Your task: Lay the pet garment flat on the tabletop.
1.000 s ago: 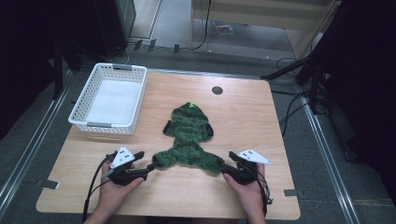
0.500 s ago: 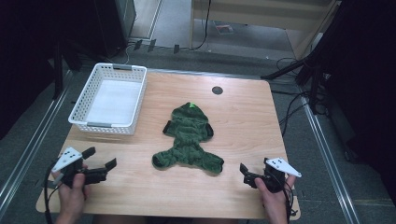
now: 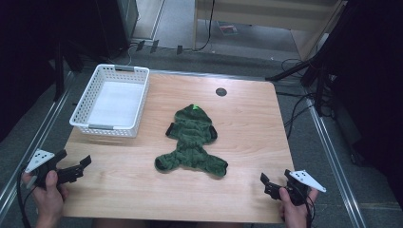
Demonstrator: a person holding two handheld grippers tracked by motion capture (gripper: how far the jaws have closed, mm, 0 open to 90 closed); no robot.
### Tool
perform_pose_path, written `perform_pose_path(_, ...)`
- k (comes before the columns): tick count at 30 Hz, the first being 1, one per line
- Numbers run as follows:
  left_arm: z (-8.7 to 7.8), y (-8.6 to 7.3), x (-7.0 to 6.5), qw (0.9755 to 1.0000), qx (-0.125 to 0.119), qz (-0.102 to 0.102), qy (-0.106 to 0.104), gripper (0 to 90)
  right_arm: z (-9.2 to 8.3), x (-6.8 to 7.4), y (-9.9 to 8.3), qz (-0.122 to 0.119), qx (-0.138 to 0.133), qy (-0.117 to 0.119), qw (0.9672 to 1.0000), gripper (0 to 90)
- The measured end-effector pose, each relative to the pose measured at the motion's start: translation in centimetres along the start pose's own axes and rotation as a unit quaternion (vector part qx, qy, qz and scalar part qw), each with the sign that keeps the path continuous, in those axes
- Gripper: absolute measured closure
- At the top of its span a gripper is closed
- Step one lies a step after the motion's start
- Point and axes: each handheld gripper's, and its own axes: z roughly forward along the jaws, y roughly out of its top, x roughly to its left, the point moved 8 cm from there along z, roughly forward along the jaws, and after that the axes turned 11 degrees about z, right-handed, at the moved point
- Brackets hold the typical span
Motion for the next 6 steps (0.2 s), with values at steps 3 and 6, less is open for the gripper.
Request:
perform_pose_path(3,0.37,-0.06,-0.31,0.9999,0.004,0.010,0.001,0.8,0.15,0.01,-0.08,0.002,0.000,-0.002,1.0000,0.0)
perform_pose_path(6,0.61,-0.23,-0.25,0.9999,0.012,0.007,0.005,0.8,0.28,0.20,-0.18,-0.005,0.002,-0.003,1.0000,0.0)
